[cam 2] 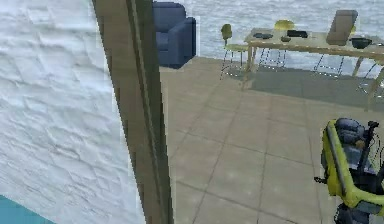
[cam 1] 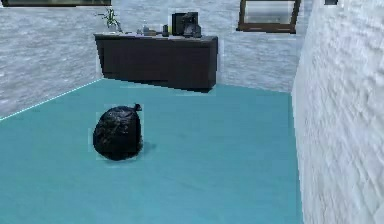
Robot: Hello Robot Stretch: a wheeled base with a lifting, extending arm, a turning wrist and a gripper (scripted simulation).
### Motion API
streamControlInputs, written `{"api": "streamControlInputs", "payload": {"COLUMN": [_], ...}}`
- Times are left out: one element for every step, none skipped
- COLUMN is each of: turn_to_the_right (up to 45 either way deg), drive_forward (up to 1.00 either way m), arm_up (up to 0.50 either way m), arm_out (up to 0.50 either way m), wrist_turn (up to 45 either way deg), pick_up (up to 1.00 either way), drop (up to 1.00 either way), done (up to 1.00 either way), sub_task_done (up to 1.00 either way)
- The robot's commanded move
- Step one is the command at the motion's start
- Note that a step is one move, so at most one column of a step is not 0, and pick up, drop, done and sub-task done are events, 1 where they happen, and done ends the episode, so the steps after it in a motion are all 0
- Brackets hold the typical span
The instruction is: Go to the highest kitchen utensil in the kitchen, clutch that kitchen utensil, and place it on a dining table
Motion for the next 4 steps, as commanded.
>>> {"api": "streamControlInputs", "payload": {"turn_to_the_right": [-45.0, -42.0, 0.0, 45.0], "drive_forward": [0.0, 0.0, 0.15, 0.0], "arm_up": [0.0, 0.0, 0.0, 0.0], "arm_out": [0.0, 0.0, 0.0, 0.0], "wrist_turn": [0.0, 0.0, 0.0, 0.0], "pick_up": [0.0, 0.0, 0.0, 0.0], "drop": [0.0, 0.0, 0.0, 0.0], "done": [0.0, 0.0, 0.0, 0.0], "sub_task_done": [0.0, 0.0, 0.0, 0.0]}}
